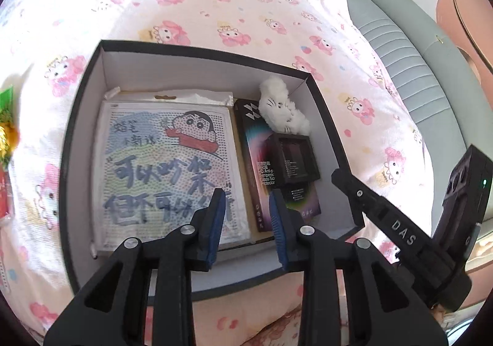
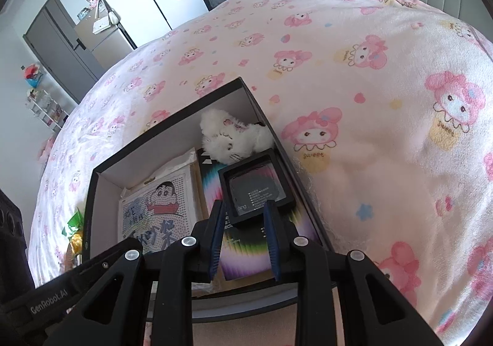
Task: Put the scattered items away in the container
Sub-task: 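Open the left tool, release the frame and withdraw, then move the left tool over the white smartwatch on the bed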
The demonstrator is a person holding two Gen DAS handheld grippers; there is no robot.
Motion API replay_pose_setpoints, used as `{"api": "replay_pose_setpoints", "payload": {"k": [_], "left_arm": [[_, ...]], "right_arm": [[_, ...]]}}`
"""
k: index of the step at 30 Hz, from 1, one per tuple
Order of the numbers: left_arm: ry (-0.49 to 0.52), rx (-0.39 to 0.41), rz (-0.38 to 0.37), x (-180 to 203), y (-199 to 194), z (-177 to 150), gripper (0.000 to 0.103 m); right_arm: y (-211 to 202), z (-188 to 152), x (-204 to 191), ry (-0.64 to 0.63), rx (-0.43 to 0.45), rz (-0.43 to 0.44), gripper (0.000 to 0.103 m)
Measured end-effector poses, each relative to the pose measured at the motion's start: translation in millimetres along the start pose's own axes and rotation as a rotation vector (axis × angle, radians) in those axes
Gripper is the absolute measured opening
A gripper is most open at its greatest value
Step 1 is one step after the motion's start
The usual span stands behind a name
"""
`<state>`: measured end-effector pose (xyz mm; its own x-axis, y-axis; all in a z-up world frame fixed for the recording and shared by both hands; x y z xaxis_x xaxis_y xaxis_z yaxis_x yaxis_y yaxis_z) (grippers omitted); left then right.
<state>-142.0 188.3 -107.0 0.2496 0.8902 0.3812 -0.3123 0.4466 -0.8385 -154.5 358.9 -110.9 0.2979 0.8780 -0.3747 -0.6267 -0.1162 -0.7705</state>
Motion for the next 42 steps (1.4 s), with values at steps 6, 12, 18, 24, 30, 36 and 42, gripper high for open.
{"api": "replay_pose_setpoints", "payload": {"k": [6, 12, 18, 24, 30, 36, 42], "left_arm": [[0.045, 0.087, -0.001, 5, -39, -11, 0.033], [0.049, 0.161, 0.045, -6, -77, -21, 0.034], [0.054, 0.204, 0.073, -19, -116, -41, 0.034], [0.037, 0.229, 0.094, -53, -148, -66, 0.034], [-0.026, 0.231, 0.108, -92, -157, -88, 0.034], [-0.123, 0.243, 0.129, -139, -165, -104, 0.035], [-0.271, 0.261, 0.179, -197, -171, -120, 0.036]], "right_arm": [[-28, -15, -55, -0.148, -0.017, 0.066, 0.022], [-57, -45, -103, -0.257, 0.002, 0.088, 0.025], [-77, -70, -136, -0.344, 0.002, 0.085, 0.026], [-93, -98, -169, -0.44, 0.007, 0.096, 0.026], [-80, -128, -196, -0.478, -0.056, 0.129, 0.026], [-64, -157, -239, -0.563, -0.108, 0.159, 0.026], [-33, -185, -289, -0.633, -0.218, 0.241, 0.026]]}}
Point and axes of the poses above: each gripper's, at about its wrist camera, not at the fingertips, and y roughly the way its jaws point, x to its right, z to its top, the point moved 3 cm from there along y, roughly the way its jaws point, and after that the axes turned 5 degrees about z, right-handed, at the moved point
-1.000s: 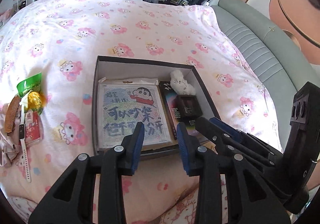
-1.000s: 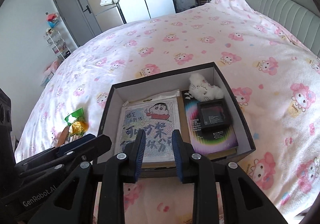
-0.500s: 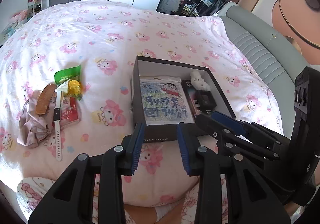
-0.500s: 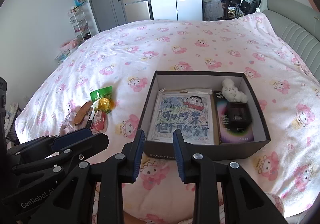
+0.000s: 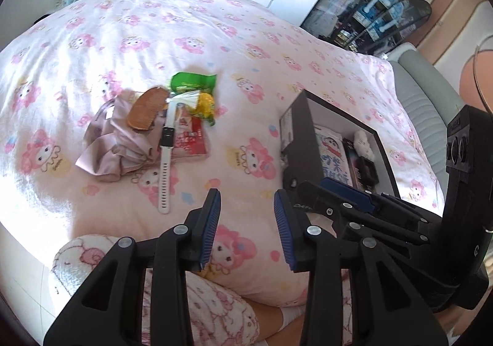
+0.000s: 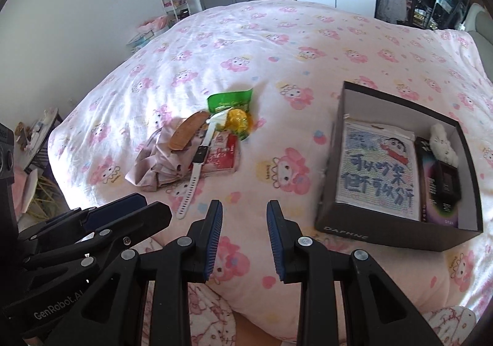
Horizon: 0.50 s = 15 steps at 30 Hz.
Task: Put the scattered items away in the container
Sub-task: 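Move the left tool over the white smartwatch on the bed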
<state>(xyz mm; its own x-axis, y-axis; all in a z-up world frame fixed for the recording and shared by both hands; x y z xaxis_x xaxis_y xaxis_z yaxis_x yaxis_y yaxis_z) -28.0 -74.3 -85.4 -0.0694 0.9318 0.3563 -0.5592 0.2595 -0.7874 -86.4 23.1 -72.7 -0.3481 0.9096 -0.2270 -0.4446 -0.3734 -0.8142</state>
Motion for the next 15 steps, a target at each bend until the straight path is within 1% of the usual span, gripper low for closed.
{"api": "replay_pose_setpoints", "payload": {"k": [3, 7, 9, 10, 12, 13, 15], "left_arm": [[-0.099, -0.006, 0.029, -33, 9, 0, 0.037], [-0.26, -0.024, 0.055, -80, 29, 4, 0.037], [-0.316, -0.025, 0.08, -99, 42, 9, 0.037], [-0.338, -0.036, 0.08, -107, 50, 12, 0.037], [-0.382, -0.082, 0.042, -118, 71, 16, 0.037], [-0.4, -0.118, 0.016, -120, 84, 17, 0.037], [-0.421, -0.179, 0.002, -119, 105, 19, 0.037]], "right_arm": [[24, 7, -17, -0.024, -0.044, 0.022, 0.026], [56, 13, -28, -0.043, -0.1, 0.044, 0.026], [74, 12, -30, -0.046, -0.134, 0.048, 0.026], [83, 11, -30, -0.04, -0.15, 0.053, 0.026], [96, 7, -25, -0.013, -0.172, 0.064, 0.026], [102, 5, -23, 0.002, -0.179, 0.074, 0.026], [115, 0, -19, 0.021, -0.199, 0.093, 0.026]]}}
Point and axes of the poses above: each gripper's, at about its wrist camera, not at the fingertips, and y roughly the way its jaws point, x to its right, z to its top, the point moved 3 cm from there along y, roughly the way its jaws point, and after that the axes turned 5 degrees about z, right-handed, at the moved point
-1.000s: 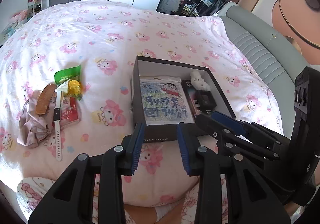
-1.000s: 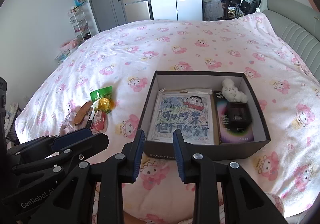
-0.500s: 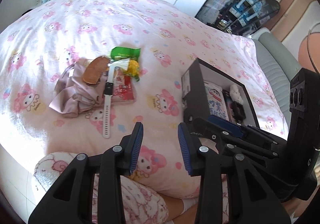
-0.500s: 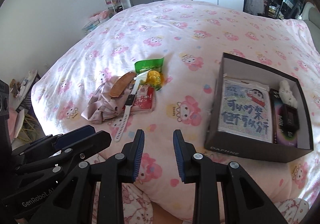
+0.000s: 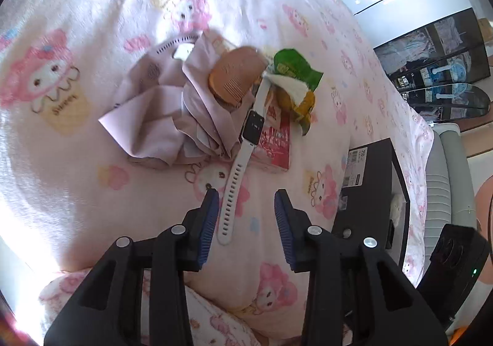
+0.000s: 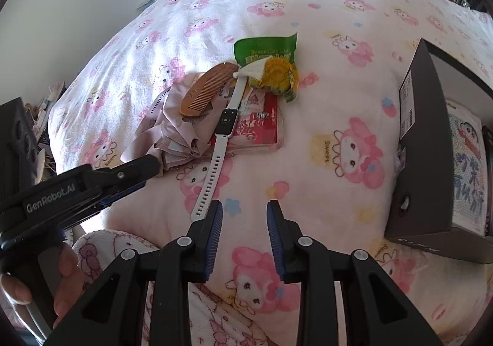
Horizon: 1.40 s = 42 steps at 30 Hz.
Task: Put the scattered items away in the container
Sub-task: 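Move the left tool over the white smartwatch on the bed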
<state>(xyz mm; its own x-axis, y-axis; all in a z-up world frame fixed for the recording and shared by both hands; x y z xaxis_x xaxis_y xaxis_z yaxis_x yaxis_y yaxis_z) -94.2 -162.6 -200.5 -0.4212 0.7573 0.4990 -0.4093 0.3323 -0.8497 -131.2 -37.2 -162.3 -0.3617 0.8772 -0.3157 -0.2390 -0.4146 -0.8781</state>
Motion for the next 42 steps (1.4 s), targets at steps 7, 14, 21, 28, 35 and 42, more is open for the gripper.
{"api": "replay_pose_setpoints", "payload": {"k": [7, 14, 21, 28, 35, 42], "left_arm": [[-0.095, -0.131, 0.131, 1, 69, -2, 0.039], [0.087, -0.107, 0.212, 31, 80, -17, 0.015], [0.151, -0.192, 0.012, 56, 91, -47, 0.012], [0.372, -0.219, -0.093, 105, 88, -76, 0.004], [0.325, -0.143, -0.083, 98, 77, -62, 0.022], [-0.032, -0.221, -0.159, 41, 94, -35, 0.037]], "right_arm": [[30, -9, 6, 0.032, -0.069, 0.053, 0.026], [29, -18, 31, 0.083, -0.081, 0.032, 0.026], [11, -26, 51, 0.131, -0.065, 0.04, 0.026], [-1, -47, 76, 0.217, -0.052, 0.035, 0.026], [-2, -52, 85, 0.237, -0.056, 0.0, 0.035], [30, -32, 72, 0.164, -0.083, 0.003, 0.037]]}}
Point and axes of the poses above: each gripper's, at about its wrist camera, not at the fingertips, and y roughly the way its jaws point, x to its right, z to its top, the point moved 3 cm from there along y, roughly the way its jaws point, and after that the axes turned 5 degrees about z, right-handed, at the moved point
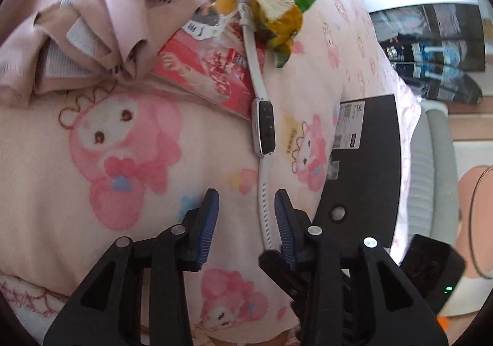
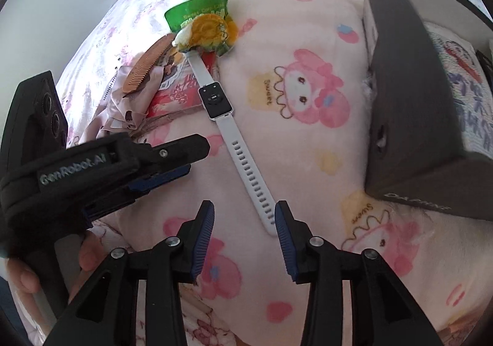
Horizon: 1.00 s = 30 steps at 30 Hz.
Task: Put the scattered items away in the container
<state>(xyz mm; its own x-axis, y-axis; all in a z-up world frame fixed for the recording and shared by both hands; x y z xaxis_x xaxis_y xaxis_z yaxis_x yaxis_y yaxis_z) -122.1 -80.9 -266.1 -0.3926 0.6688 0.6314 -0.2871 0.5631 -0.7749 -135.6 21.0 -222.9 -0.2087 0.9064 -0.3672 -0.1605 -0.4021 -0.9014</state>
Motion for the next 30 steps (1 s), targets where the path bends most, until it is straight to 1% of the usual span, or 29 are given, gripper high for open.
{"api": "replay_pose_setpoints", "payload": {"k": [1, 2, 3, 5, 6, 7, 8, 10, 12, 16, 19, 22, 23, 25, 26, 28, 30], "left_arm": [[-0.005, 0.002, -0.009, -1, -2, 1, 0.037], [0.008, 0.009, 0.0, 1, -3, 0, 0.037], [0.032, 0.015, 0.018, 5, -4, -1, 0.037], [0.083, 0.015, 0.057, 12, 0, -6, 0.037], [0.102, 0.01, 0.074, 15, 3, -8, 0.037], [0.115, 0.004, 0.087, 17, 6, -9, 0.037], [0.126, 0.0, 0.096, 19, 8, -9, 0.037], [0.141, -0.001, 0.108, 22, 10, -10, 0.037], [0.148, -0.001, 0.111, 21, 9, -11, 0.037], [0.164, -0.003, 0.115, 21, 9, -14, 0.037], [0.168, 0.003, 0.118, 22, 8, -14, 0.037], [0.164, 0.004, 0.114, 21, 6, -13, 0.037], [0.162, 0.006, 0.113, 21, 6, -13, 0.037], [0.156, 0.004, 0.106, 20, 6, -13, 0.037], [0.153, 0.006, 0.106, 20, 6, -12, 0.037], [0.145, 0.007, 0.106, 19, 5, -12, 0.037], [0.136, 0.008, 0.112, 17, 6, -10, 0.037]], "right_arm": [[10, 2, 4, 0.021, -0.02, -0.028, 0.037], [19, 3, 9, 0.041, -0.042, -0.052, 0.036], [25, 4, 12, 0.052, -0.051, -0.054, 0.036], [28, 3, 12, 0.051, -0.04, -0.039, 0.036], [26, 2, 11, 0.04, -0.033, -0.033, 0.031], [24, 0, 9, 0.03, -0.03, -0.02, 0.022], [23, -3, 8, 0.025, -0.035, -0.005, 0.018], [17, -7, 8, 0.037, -0.036, 0.054, 0.015], [8, -13, 8, 0.05, -0.027, 0.107, 0.014], [-17, -23, -3, 0.034, 0.016, 0.187, 0.013], [-35, -30, -4, 0.037, 0.042, 0.22, 0.013], [-39, -33, 2, 0.037, 0.053, 0.172, 0.013], [-40, -35, 5, 0.051, 0.053, 0.172, 0.013], [-47, -40, 16, 0.087, 0.065, 0.198, 0.013], [-51, -42, 20, 0.103, 0.077, 0.192, 0.013], [-62, -46, 32, 0.117, 0.106, 0.136, 0.013], [-67, -47, 41, 0.128, 0.117, 0.086, 0.013]]}}
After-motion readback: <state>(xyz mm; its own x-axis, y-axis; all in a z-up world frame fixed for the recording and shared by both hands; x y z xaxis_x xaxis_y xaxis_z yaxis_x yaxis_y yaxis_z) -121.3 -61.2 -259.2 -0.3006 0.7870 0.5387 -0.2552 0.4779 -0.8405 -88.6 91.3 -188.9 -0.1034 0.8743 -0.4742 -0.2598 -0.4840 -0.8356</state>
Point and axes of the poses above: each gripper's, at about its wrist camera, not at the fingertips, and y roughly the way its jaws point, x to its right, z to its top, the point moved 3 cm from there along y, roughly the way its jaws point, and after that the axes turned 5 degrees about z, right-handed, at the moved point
